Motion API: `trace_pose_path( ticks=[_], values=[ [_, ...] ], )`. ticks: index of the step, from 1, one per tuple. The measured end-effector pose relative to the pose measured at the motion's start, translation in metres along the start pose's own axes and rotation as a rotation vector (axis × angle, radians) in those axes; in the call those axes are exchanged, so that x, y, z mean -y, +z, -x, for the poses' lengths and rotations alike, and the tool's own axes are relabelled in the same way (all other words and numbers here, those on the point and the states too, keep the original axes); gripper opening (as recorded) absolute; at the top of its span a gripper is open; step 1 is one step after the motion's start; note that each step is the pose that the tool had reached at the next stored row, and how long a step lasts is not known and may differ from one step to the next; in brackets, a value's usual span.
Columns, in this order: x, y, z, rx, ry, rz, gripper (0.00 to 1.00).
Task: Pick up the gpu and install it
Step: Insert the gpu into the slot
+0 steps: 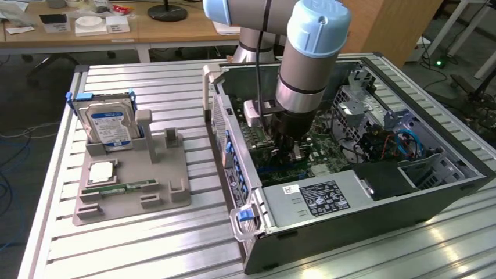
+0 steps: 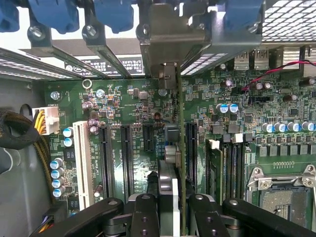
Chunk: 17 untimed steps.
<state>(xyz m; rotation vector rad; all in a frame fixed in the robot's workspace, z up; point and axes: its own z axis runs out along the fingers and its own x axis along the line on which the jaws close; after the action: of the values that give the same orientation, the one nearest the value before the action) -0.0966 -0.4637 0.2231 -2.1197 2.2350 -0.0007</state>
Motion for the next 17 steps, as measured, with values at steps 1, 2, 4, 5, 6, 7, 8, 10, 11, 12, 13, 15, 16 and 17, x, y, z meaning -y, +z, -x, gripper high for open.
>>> trace_pose_path(
  ticks=[1, 2, 4, 5, 6, 7, 8, 10, 11, 12, 13, 15, 16, 17],
  values=[
    [0.0, 0.0, 0.0, 0.0, 0.0, 0.0, 0.29],
    [0.0, 0.0001, 0.0, 0.0001, 0.0, -0.0001, 0.29],
    [0.0, 0.0001, 0.0, 0.0002, 0.0, -0.0001, 0.29],
    [0.0, 0.0001, 0.0, 0.0003, 0.0, -0.0001, 0.29],
    [0.0, 0.0002, 0.0, 0.0003, 0.0, -0.0001, 0.29],
    [0.0, 0.0001, 0.0, 0.0003, 0.0, -0.0001, 0.29],
    [0.0, 0.0001, 0.0, 0.0003, 0.0, -0.0001, 0.29],
    [0.0, 0.0001, 0.0, 0.0003, 0.0, -0.0001, 0.29],
    [0.0, 0.0002, 0.0, 0.0003, 0.0, -0.0001, 0.29],
    [0.0, 0.0002, 0.0, 0.0002, 0.0, -0.0001, 0.29],
    [0.0, 0.0002, 0.0, 0.0002, 0.0, -0.0001, 0.29],
    [0.0, 0.0003, 0.0, 0.0001, 0.0, 0.0, 0.29],
    [0.0, 0.0003, 0.0, 0.0001, 0.0, 0.0003, 0.29],
    [0.0, 0.0003, 0.0, 0.0001, 0.0, 0.0015, 0.29]
  ],
)
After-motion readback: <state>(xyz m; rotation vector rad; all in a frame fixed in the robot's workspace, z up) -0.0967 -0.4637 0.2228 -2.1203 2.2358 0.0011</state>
